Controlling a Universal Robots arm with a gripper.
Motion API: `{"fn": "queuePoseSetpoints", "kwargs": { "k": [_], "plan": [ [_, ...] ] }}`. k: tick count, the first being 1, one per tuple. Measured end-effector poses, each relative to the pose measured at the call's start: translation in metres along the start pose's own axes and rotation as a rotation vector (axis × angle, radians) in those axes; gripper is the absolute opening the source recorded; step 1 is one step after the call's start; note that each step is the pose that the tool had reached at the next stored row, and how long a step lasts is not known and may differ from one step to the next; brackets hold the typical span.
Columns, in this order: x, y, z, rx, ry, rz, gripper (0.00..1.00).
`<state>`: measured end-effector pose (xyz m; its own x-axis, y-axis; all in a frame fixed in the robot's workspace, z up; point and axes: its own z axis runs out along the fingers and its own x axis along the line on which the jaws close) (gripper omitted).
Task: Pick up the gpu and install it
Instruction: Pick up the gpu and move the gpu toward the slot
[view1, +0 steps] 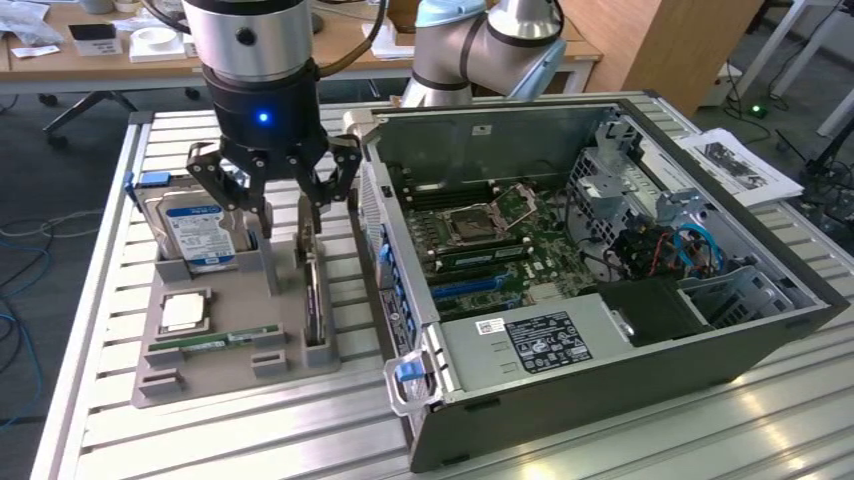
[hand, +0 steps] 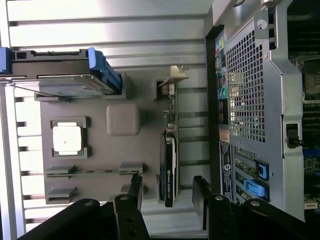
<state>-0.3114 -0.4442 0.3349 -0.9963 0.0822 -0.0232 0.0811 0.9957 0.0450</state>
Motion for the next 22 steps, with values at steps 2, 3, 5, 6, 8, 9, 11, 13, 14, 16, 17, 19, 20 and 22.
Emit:
{"fn": "queuePoseSetpoints", "kwargs": {
  "k": [2,3,5,6,8,9,11,13,14,16,17,19,20,22],
  "plan": [
    [0.000,0.0000,0.0002,0.0002,0.0002,0.000,0.53],
    [0.000,0.0000,0.0003,0.0001,0.0001,0.000,0.53],
    [0.000,-0.0001,0.0017,-0.0004,-0.0003,0.000,0.53],
    [0.000,-0.0001,0.0030,-0.0002,-0.0002,0.000,0.53],
    [0.000,-0.0003,0.0065,-0.0001,-0.0001,0.000,0.53],
    [0.000,-0.0004,0.0083,-0.0001,0.0000,0.000,0.53],
    [0.000,-0.0005,0.0119,-0.0001,-0.0001,0.000,0.53],
    [0.000,-0.0007,0.0155,-0.0001,-0.0001,0.000,0.53],
    [0.000,-0.0008,0.0173,-0.0001,-0.0001,0.000,0.53],
    [0.000,-0.0009,0.0209,-0.0001,-0.0001,0.000,0.53],
    [0.001,-0.0009,0.0228,-0.0001,-0.0001,0.000,0.53],
    [0.001,-0.0010,0.0264,0.0000,0.0000,0.000,0.53],
    [0.001,-0.0011,0.0283,-0.0001,-0.0001,0.000,0.53],
    [0.001,-0.0011,0.0319,-0.0001,-0.0001,0.000,0.53]
  ]
}}
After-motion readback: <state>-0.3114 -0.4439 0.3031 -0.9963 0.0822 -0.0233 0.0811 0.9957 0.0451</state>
